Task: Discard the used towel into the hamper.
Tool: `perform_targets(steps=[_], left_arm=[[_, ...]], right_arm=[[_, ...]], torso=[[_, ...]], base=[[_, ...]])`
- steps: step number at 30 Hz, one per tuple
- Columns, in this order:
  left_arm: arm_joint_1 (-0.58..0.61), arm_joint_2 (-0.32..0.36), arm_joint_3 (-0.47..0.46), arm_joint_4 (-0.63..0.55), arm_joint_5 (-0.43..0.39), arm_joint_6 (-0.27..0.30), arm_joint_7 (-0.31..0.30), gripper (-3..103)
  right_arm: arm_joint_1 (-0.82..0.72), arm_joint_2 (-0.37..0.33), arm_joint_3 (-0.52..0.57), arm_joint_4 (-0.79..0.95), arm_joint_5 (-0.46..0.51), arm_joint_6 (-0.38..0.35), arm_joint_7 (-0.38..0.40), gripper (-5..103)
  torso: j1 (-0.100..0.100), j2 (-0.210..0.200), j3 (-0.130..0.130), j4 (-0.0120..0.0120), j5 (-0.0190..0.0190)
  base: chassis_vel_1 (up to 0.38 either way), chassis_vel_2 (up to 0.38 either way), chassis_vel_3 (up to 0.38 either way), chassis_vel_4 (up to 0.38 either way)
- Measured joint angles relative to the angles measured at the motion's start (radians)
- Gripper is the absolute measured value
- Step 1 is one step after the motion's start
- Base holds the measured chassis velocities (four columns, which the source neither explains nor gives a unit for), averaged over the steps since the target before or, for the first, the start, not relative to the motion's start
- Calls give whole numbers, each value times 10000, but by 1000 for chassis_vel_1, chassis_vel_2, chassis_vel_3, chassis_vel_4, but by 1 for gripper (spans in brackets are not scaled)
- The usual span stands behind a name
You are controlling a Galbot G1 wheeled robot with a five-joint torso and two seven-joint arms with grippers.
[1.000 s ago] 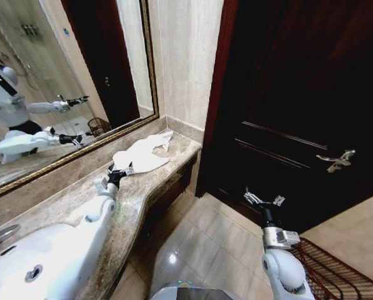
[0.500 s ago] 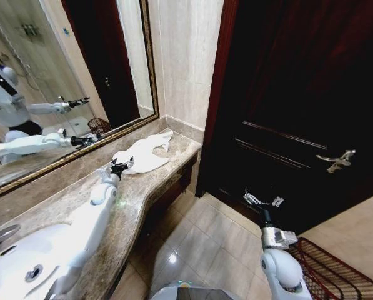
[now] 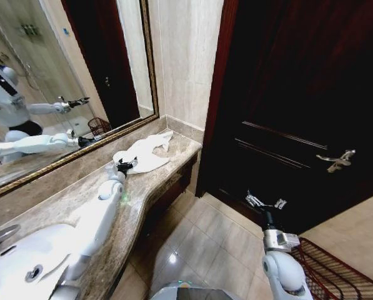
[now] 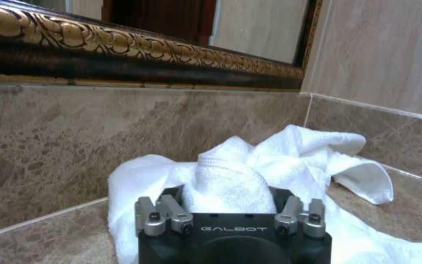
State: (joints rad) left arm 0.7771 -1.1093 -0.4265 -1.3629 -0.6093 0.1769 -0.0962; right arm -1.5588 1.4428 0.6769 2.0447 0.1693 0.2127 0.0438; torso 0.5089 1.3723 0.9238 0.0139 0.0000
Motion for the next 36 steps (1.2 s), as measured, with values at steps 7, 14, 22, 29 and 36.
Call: perform_targets(steps=[7, 14, 22, 29, 36], left_arm=[[124, 69, -41, -85, -2, -17, 64, 55], [177, 94, -53, -157, 6, -22, 118, 35], [178, 68, -64, -154, 16, -131, 182, 15], [235, 55, -108, -143, 53, -221, 270, 3], [320, 49, -199, -299, 54, -308, 317, 3]], right_arm=[[-4, 17, -38, 36, -6, 7, 0, 100], [-34, 68, -40, 38, -11, 54, -4, 100], [-82, 88, -37, 38, -8, 87, -11, 100], [-59, 64, -24, 38, 6, 90, -11, 100], [12, 145, -143, 83, -12, 67, -9, 100]], torso=[[0, 0, 0, 0, 0], [0, 0, 0, 0, 0], [0, 0, 0, 0, 0], [0, 0, 0, 0, 0], [0, 2, 0, -1, 0]], base=[[0, 0, 0, 0], [0, 0, 0, 0], [0, 0, 0, 0], [0, 0, 0, 0], [0, 0, 0, 0]])
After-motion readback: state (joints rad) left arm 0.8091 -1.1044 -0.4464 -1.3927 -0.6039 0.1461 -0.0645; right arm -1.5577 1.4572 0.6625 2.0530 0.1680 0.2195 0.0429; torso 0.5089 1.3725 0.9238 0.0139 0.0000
